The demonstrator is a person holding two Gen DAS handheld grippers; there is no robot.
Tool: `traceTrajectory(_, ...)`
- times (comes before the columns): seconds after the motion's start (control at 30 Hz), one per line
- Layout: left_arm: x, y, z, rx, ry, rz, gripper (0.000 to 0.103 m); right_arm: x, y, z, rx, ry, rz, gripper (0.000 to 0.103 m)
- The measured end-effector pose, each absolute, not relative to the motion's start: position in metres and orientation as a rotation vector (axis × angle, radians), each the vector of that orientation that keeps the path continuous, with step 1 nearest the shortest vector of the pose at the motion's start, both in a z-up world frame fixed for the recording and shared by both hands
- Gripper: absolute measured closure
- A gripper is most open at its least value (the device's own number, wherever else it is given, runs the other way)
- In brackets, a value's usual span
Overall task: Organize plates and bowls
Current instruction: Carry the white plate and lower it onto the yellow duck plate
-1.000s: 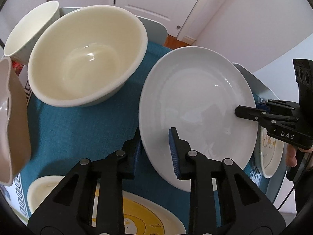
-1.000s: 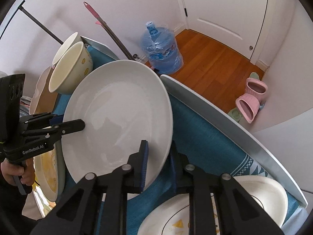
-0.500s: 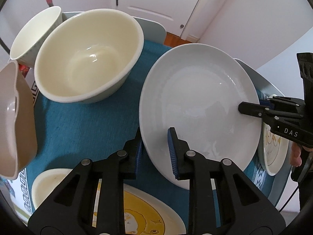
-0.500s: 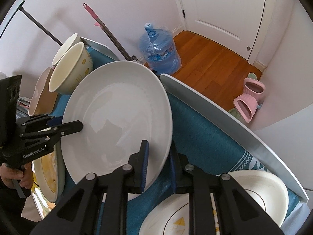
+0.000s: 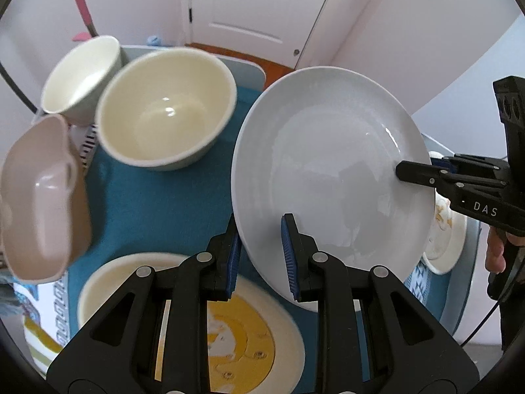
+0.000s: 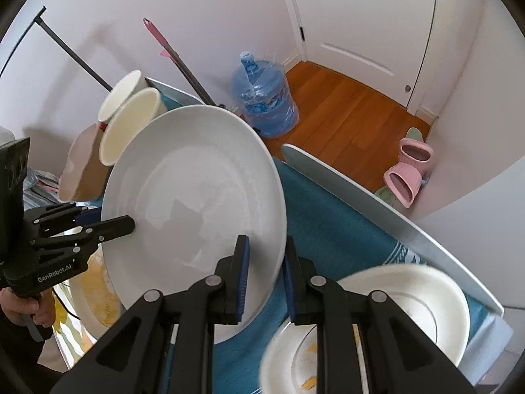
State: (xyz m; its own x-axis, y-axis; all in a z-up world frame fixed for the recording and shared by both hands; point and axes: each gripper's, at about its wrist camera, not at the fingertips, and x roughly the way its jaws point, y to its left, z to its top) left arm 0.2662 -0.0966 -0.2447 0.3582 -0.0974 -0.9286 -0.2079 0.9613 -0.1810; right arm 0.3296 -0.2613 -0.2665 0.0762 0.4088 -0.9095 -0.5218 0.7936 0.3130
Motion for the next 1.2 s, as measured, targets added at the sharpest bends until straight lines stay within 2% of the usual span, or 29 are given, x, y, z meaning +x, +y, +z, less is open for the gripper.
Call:
traceTrajectory(0.27,0.22,-0.074,-0.213,-0.238,1.188,0.027,0.082,0.271,-0.244,-0.23,-0.008,1.309,0.667,0.085)
traceTrajectory(0.5,0.182,-0.034,-0.213,-0.189,1.238,-0.068,0.081,0.211,-0.217,-0.223,0.096,1.327,0.555,0.085)
traceTrajectory(0.8,0.162,-0.002,-0.241,-0.109,1.312,-0.261,0.081,0.148,-0.191,-0.241,0.23,1.37,0.329,0.085)
traceTrajectory(1.2,0.164,-0.003,-0.274,-0.075,1.362,-0.314,0.081,0.125,-0.173,-0.257,0.254,1.382,0.184,0.085)
